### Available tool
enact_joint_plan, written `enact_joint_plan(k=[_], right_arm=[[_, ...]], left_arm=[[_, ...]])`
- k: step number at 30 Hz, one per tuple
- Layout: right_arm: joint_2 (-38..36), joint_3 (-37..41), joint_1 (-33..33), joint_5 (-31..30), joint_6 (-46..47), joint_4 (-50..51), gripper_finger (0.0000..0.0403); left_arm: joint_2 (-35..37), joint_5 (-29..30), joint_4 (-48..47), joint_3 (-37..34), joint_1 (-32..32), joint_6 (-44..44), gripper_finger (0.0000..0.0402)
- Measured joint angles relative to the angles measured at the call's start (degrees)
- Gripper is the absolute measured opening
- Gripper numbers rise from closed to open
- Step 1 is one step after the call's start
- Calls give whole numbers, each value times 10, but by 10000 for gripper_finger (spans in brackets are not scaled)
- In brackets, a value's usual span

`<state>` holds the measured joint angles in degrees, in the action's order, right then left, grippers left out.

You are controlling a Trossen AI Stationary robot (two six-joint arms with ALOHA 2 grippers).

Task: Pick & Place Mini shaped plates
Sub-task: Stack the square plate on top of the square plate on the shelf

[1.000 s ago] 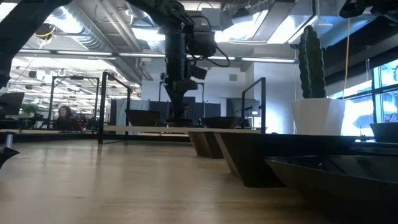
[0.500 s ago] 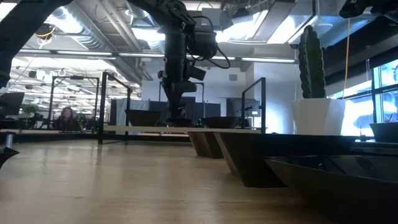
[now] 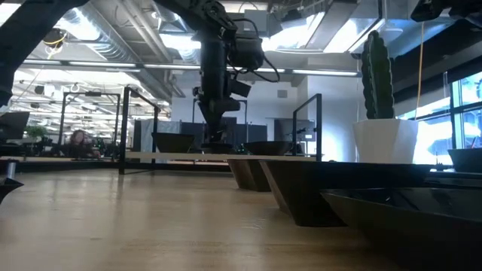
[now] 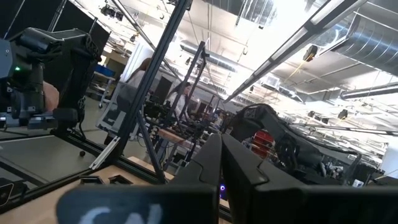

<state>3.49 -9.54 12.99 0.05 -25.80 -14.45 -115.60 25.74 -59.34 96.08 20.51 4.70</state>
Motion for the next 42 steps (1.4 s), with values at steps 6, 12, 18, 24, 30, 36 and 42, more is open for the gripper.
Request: enact_joint_plan(k=[6, 12, 18, 24, 30, 36, 42], right_arm=[[0, 0, 0, 0, 0, 0, 14], [0, 0, 0, 0, 0, 0, 14], [0, 0, 0, 0, 0, 1, 14], [0, 0, 0, 0, 0, 1, 14], [0, 0, 0, 0, 0, 1, 14], [0, 0, 0, 0, 0, 1, 14], [0, 0, 0, 0, 0, 1, 14]], left_arm=[[-28, 7, -1, 1, 3, -6, 3], [-51, 64, -4, 2, -3, -22, 6], [-48, 62, -5, 0, -14, -30, 30], [-45, 57, -6, 0, -22, -30, 75], [-45, 60, -15, 7, -25, -36, 119], [-45, 59, -47, 56, -25, -39, 150], [-45, 61, -72, 105, -29, -35, 167]])
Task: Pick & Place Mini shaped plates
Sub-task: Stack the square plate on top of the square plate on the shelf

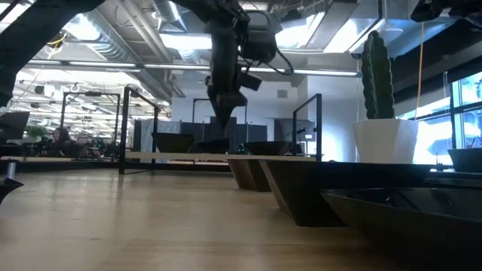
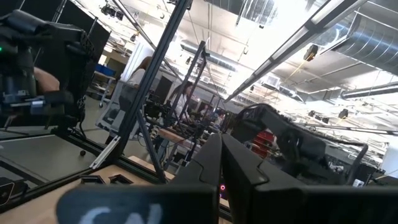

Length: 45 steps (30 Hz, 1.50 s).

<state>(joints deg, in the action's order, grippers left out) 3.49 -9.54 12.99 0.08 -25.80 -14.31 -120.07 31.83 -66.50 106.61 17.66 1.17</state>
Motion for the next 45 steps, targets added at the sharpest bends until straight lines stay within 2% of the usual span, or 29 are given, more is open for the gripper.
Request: enact_joint_plan(k=[11, 15, 20, 23, 33, 45], right_arm=[[0, 0, 0, 0, 0, 0, 14], [0, 0, 0, 0, 0, 0, 14], [0, 0, 0, 0, 0, 0, 14], [0, 0, 0, 0, 0, 0, 14], [0, 0, 0, 1, 2, 3, 14], [0, 0, 0, 0, 1, 5, 14]], left_arm=[[0, 13, -6, 17, 8, 0, 169], [0, -13, -7, 17, 21, 10, 169], [0, -95, 12, 17, 22, 15, 169], [-6, -66, 42, 17, 16, 1, 169], [-31, -61, 20, 16, 39, 1, 169], [-27, -44, 43, 17, 48, -23, 168]])
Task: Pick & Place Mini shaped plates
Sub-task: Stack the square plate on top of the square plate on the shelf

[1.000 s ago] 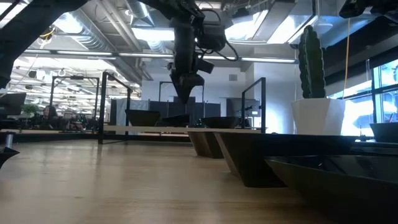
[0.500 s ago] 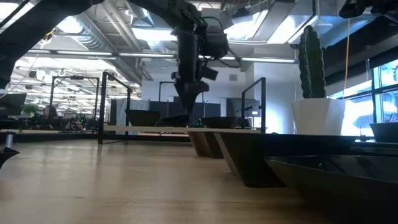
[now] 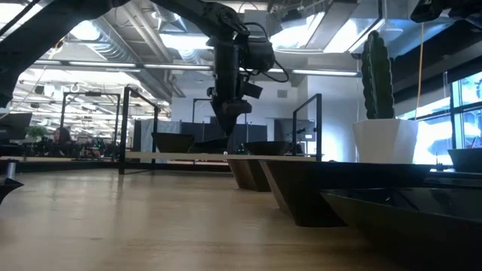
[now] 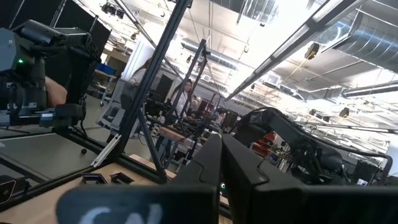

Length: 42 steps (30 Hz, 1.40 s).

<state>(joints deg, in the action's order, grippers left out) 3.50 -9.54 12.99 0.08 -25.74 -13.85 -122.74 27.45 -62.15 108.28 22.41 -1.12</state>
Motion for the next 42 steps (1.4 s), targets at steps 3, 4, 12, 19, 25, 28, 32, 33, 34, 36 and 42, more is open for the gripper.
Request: enact_joint_plan(k=[3, 4, 12, 19, 25, 28, 32, 33, 34, 36, 42], right_arm=[[0, 0, 0, 0, 0, 0, 14], [0, 0, 0, 0, 0, 0, 14], [0, 0, 0, 0, 0, 0, 14], [0, 0, 0, 0, 0, 0, 14], [0, 0, 0, 0, 0, 0, 14], [0, 0, 0, 0, 0, 0, 14], [0, 0, 0, 0, 0, 0, 14], [0, 0, 0, 0, 0, 0, 14], [0, 0, 0, 0, 0, 0, 14], [0, 0, 0, 0, 0, 0, 14], [0, 0, 0, 0, 0, 0, 14]], left_arm=[[0, 1, 2, 0, -2, -30, 168], [1, 0, 2, 0, -3, -43, 168], [28, -32, -7, 0, -2, -28, 169], [25, -68, -25, -11, -13, 62, 166], [23, -14, -20, -12, -39, 65, 174], [23, -15, -28, -7, -48, 68, 182], [23, -8, -29, -19, -52, 69, 187], [23, 0, -29, -21, -51, 71, 187], [23, 6, -29, -23, -50, 74, 187], [23, 7, -28, -28, -46, 79, 187], [22, -11, -30, -28, -42, 79, 187]])
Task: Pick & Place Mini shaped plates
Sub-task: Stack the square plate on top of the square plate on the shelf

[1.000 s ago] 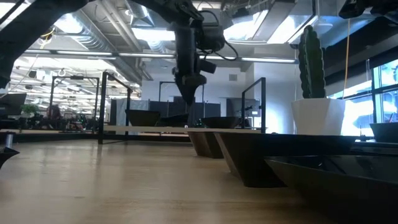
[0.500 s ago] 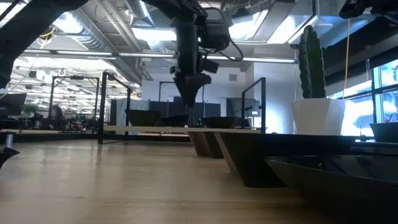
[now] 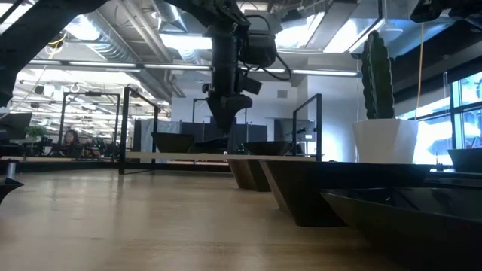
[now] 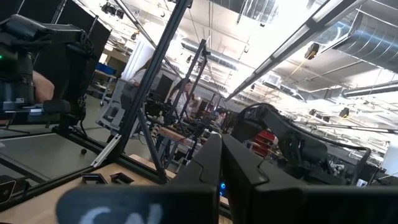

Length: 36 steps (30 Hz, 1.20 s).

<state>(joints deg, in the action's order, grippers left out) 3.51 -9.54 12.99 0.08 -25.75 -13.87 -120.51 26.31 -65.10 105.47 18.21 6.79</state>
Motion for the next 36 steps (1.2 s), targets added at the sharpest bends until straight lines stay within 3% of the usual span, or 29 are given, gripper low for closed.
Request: enact_joint_plan(k=[26, 36], right_arm=[[0, 0, 0, 0, 0, 0, 14], [0, 0, 0, 0, 0, 0, 14]], left_arm=[[0, -32, 2, 0, 16, 1, 187], [-1, -32, 13, -38, 31, 0, 187]])
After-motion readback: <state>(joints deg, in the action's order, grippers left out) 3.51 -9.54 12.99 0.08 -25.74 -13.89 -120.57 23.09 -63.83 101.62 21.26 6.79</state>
